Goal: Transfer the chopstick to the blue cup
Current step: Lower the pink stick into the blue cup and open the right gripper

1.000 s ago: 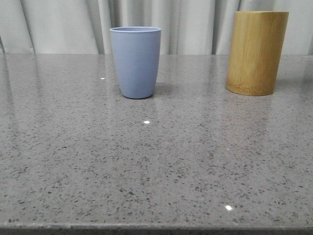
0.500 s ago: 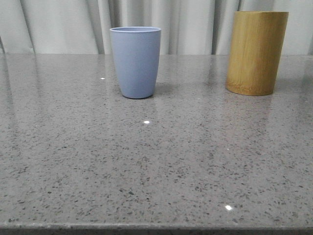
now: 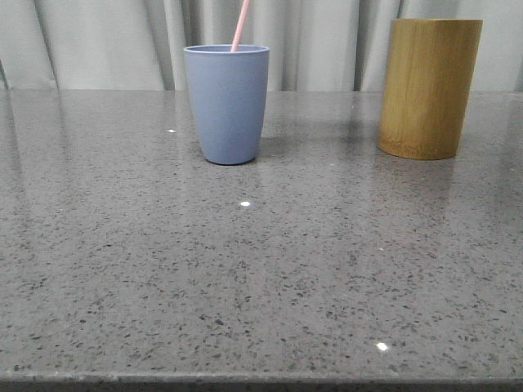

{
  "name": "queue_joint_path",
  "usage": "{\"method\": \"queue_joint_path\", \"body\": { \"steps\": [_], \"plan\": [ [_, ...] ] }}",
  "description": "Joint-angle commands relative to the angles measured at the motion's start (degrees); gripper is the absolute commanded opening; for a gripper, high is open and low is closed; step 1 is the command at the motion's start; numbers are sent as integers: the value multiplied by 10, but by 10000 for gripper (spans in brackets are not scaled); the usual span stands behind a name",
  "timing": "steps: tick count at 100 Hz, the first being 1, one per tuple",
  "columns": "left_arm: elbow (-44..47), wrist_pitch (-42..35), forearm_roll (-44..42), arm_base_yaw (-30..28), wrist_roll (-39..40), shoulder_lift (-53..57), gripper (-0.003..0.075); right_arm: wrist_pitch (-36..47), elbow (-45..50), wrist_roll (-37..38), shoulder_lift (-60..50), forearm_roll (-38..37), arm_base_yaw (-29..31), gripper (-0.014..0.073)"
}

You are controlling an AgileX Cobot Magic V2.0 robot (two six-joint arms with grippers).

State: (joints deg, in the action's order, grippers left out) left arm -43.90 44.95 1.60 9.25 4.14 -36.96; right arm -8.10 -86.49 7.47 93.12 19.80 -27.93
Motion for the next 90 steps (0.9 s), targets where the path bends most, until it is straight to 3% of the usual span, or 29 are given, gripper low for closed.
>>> {"method": "queue_joint_path", "body": {
  "steps": [1,38,47,69,90],
  "plan": [
    [-16,-41,0,-1,6,-1,472,51,-21,-13,-17,4,-6,-67],
    [-16,-41,0,-1,6,-1,472,6,-21,-21,4,4,-8,-45],
    [-16,-41,0,-1,6,-1,472,3,-21,-21,4,4,-8,41],
    [-16,-41,0,-1,6,-1,472,4,-21,-21,4,4,-8,373],
    [-16,-41,0,-1,6,-1,472,2,-21,-46,-17,-8,-6,409]
  ]
}}
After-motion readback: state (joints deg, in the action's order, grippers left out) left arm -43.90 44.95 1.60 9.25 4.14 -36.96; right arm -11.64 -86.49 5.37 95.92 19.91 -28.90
